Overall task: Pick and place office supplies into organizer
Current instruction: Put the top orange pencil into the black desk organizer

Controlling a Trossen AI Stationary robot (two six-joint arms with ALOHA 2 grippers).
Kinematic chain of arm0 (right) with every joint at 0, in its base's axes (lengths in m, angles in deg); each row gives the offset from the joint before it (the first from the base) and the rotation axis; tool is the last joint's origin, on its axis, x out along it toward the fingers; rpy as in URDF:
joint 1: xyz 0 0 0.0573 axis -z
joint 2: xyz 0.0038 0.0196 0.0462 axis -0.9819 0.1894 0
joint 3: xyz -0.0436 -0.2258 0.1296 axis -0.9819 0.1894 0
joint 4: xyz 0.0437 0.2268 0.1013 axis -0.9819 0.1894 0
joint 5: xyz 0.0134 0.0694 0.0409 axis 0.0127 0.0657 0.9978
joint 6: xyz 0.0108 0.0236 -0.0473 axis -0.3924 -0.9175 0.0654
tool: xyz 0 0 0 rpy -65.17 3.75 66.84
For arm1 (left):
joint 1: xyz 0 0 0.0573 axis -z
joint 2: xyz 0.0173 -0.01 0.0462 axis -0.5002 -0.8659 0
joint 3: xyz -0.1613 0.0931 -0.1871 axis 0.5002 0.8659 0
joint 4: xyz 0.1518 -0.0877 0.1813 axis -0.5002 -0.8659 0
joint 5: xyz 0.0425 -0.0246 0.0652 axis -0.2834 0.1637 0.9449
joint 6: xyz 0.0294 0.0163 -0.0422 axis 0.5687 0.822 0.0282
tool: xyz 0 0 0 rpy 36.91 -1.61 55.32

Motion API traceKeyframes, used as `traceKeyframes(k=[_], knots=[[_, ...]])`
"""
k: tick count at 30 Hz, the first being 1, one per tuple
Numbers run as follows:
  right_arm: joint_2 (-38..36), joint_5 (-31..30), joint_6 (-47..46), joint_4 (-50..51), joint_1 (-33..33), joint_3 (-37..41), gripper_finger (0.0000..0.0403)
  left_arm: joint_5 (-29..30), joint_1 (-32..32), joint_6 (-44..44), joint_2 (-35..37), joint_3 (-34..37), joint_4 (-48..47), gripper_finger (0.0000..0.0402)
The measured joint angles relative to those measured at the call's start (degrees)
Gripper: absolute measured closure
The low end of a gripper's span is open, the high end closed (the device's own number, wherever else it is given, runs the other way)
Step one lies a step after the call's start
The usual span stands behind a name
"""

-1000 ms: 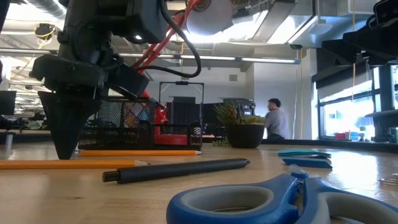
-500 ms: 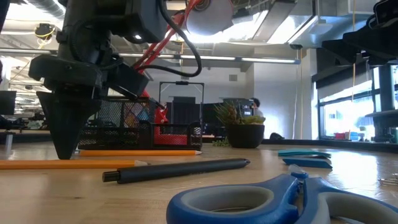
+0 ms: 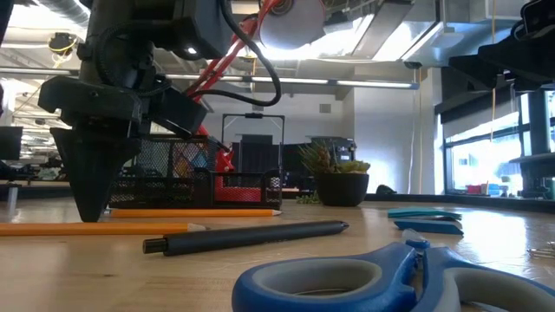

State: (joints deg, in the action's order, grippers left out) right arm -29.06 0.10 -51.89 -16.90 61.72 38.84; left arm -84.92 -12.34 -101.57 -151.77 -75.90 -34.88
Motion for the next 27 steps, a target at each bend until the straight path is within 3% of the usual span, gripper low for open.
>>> traceKeyframes(k=[21,27], knots=[[0.0,0.0,0.0,0.0,0.0,0.0,0.0161,-1.53,-1.7,-0.07,-0.01,0.0,-0.03,0.0217],[0.0,-0.01,0.0,0.0,0.0,0.0,0.0161,-1.53,-1.7,-0.07,0.0,0.0,-0.07,0.0239]])
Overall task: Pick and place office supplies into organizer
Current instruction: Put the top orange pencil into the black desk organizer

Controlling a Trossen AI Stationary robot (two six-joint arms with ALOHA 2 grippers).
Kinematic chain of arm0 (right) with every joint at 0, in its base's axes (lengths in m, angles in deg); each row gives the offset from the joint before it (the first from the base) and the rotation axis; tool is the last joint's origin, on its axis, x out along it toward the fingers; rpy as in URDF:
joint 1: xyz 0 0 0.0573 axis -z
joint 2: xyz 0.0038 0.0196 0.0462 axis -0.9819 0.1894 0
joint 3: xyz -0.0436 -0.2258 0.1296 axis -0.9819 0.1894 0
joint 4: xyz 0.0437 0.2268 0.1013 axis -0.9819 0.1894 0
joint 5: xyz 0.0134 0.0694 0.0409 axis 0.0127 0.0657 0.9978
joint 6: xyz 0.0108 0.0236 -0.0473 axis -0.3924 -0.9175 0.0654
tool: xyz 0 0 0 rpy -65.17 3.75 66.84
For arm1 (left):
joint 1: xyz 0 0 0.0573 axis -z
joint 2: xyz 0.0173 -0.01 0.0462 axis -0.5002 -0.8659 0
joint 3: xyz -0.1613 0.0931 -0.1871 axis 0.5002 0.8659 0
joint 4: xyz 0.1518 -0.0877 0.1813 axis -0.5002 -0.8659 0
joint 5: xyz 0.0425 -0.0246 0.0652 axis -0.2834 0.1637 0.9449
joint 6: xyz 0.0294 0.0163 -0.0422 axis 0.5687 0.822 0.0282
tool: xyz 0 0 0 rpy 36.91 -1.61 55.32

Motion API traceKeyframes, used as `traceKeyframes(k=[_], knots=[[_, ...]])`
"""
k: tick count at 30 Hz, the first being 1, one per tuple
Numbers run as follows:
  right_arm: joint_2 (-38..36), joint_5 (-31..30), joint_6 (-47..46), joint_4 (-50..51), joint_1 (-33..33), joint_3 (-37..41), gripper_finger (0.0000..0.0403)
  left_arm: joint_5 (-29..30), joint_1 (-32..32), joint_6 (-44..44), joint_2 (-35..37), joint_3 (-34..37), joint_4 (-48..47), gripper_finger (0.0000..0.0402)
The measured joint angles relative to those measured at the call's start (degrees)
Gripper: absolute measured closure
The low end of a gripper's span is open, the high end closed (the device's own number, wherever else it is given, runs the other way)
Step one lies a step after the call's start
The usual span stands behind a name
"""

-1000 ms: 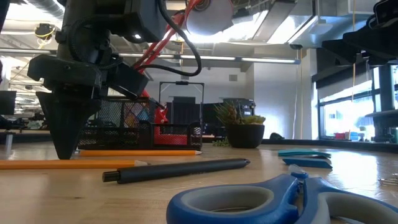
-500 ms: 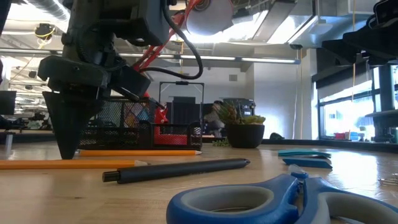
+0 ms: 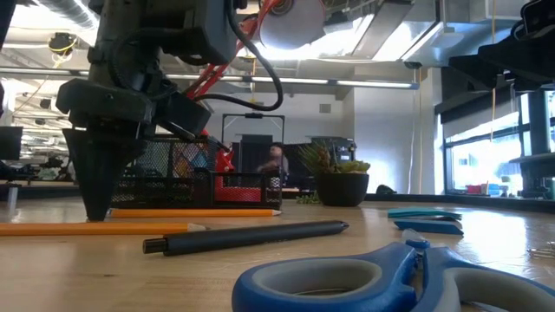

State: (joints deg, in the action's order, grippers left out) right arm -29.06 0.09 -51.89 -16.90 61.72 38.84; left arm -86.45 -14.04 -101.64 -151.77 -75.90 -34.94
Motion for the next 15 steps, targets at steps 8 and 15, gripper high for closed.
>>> traceKeyframes(k=[8,15], knots=[[0.0,0.01,0.0,0.0,0.0,0.0,0.0161,0.39,-0.04,0.02,0.02,0.0,-0.14,0.0278],[0.0,0.01,0.02,0.0,0.0,0.0,0.0161,0.44,-0.04,0.02,0.02,0.0,-0.07,0.0295]])
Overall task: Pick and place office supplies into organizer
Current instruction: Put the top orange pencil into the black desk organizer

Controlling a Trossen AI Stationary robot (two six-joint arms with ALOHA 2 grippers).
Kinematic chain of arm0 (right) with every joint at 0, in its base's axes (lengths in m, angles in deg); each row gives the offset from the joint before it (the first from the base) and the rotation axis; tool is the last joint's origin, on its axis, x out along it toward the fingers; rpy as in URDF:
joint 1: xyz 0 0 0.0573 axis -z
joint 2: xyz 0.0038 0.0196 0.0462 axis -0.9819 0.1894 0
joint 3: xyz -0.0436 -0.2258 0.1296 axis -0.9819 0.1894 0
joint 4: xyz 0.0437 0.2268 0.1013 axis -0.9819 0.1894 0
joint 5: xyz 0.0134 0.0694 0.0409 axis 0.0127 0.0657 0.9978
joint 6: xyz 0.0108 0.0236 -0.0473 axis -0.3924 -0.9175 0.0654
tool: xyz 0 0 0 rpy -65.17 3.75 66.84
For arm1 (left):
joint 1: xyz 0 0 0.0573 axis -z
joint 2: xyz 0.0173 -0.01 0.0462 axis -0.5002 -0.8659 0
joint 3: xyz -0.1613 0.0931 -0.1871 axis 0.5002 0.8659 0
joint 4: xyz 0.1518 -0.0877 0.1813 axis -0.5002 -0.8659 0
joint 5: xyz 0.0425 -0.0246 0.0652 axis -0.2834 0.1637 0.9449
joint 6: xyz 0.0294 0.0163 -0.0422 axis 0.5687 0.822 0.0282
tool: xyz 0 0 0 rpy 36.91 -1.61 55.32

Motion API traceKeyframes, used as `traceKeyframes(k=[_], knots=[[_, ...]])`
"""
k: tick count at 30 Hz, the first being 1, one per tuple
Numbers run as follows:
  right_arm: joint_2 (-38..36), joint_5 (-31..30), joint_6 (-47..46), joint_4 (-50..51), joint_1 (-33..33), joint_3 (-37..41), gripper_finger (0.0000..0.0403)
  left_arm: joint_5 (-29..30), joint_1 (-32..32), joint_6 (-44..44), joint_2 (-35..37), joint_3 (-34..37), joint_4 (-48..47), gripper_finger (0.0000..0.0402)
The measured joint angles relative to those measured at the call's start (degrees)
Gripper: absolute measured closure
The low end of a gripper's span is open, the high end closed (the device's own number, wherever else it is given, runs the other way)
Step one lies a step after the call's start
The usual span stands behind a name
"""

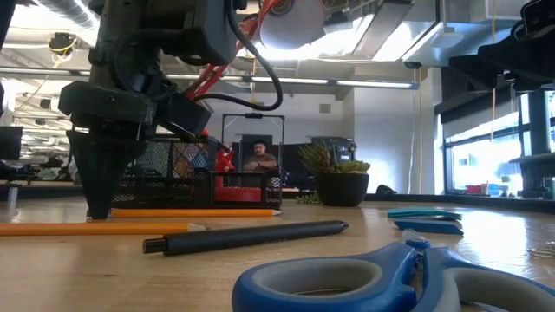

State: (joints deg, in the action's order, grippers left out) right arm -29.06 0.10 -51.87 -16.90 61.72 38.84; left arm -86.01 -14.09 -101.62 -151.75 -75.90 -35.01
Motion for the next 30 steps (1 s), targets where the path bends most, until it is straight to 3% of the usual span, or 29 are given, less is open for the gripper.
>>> traceKeyframes(k=[30], knots=[[0.0,0.0,0.0,0.01,0.0,0.0,0.0161,0.02,0.1,-0.02,-0.38,0.03,0.06,0.0332]])
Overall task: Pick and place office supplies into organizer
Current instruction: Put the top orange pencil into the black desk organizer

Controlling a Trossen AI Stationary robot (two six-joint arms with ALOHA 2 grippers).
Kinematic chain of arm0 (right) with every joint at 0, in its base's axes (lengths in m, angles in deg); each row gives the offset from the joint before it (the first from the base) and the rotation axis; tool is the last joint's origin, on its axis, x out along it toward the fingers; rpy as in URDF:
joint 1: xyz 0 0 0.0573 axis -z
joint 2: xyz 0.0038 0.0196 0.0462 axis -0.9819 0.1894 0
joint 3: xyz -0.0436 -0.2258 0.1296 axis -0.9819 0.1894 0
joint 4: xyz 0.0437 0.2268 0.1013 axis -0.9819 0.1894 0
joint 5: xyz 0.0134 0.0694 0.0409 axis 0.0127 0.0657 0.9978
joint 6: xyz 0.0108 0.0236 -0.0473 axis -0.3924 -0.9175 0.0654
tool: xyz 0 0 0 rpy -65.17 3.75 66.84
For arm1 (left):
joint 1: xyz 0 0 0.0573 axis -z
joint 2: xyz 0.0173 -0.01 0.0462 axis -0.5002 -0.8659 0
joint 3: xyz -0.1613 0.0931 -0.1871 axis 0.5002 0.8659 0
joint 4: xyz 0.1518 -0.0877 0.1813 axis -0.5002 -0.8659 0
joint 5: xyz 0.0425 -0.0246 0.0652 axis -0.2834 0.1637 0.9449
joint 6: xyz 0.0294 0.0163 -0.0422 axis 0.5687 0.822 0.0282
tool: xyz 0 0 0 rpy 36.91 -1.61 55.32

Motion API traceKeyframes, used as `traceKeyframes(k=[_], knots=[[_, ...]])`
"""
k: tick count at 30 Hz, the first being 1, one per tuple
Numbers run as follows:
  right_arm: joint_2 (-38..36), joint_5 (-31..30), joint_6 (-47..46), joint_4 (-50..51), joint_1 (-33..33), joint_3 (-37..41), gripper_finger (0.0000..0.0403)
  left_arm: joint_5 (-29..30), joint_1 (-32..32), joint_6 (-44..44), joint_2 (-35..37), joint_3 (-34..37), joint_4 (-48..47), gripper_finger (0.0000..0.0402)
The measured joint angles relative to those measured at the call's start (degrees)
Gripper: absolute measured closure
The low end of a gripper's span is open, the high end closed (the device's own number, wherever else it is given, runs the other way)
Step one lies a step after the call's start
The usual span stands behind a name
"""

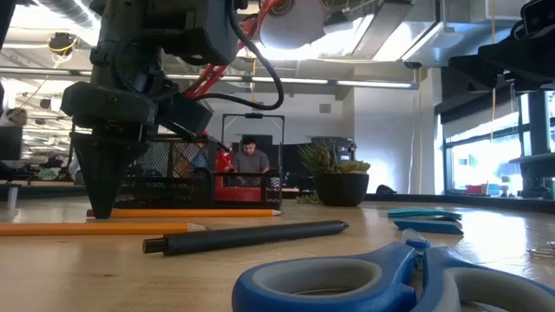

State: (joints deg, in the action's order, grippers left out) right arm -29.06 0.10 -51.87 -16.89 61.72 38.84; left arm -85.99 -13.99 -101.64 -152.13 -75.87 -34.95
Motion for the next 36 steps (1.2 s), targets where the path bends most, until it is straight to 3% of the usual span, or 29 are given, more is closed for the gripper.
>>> traceKeyframes(k=[9,20,27,36], knots=[[0.01,0.0,0.0,0.01,0.01,0.0,0.0161,-0.11,0.07,0.0,-1.0,-0.27,-0.24,0.0334],[0.02,0.0,0.0,0.0,0.0,0.0,0.0161,-0.2,0.1,2.81,-0.95,-0.27,0.05,0.0391],[0.02,-0.02,0.02,-0.01,0.0,0.0,0.0161,-0.53,0.1,3.01,-0.95,-0.36,-0.12,0.039],[0.01,-0.01,0.0,0.0,0.0,0.0,0.0161,2.78,0.86,5.41,-1.9,-8.83,-7.45,0.0391]])
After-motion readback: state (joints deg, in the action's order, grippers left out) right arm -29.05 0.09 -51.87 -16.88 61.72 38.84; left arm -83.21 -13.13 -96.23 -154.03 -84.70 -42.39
